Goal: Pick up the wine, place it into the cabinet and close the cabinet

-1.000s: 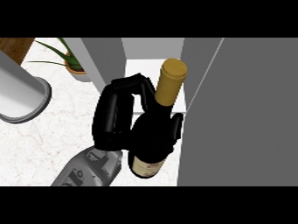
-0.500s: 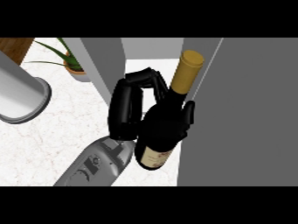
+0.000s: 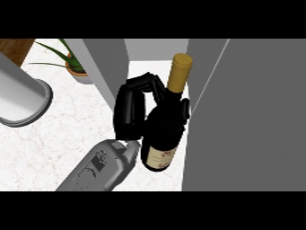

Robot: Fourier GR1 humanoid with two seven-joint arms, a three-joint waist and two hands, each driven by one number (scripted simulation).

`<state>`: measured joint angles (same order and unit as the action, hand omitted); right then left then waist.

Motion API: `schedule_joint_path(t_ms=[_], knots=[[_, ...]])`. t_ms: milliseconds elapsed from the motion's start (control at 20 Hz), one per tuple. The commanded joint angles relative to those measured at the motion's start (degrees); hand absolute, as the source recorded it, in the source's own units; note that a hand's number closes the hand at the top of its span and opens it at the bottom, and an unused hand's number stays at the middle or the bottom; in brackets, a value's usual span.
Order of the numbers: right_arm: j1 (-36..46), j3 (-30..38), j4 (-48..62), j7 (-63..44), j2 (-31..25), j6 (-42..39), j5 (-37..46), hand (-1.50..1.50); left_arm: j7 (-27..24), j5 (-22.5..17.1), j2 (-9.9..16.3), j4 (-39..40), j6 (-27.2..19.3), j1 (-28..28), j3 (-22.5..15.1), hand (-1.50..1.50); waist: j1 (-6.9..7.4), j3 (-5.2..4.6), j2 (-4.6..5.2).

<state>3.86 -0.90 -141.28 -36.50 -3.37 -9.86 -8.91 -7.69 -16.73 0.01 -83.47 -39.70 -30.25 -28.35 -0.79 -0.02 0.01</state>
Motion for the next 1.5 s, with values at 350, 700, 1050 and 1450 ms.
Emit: schedule_joint_path(t_ms=[350, 700, 1050, 1450], knots=[[-3.0, -0.4, -7.5, -1.9, 0.5, 0.3, -2.5, -1.5, -7.8, 1.5, 1.0, 9.4, 3.5, 2.5, 1.1, 1.5, 0.32, 0.02, -0.09], [0.5, 3.1, -7.6, -5.2, -1.8, 0.7, -7.2, -1.5, -10.6, 1.7, 0.0, 14.7, 1.2, -1.9, 4.0, 1.5, 0.05, 0.02, -0.04], [-3.1, 1.6, -10.3, -4.9, -0.8, 0.6, -6.5, -1.5, -14.3, -2.6, 0.0, 19.0, 2.1, -3.5, 5.8, 1.5, -0.1, 0.01, -0.11], [-0.9, 4.2, -4.8, -1.6, -0.9, 0.4, -6.3, -1.5, -14.8, -3.6, 0.0, 26.6, 8.0, -7.8, 11.4, 1.5, 0.24, 0.02, 0.0]])
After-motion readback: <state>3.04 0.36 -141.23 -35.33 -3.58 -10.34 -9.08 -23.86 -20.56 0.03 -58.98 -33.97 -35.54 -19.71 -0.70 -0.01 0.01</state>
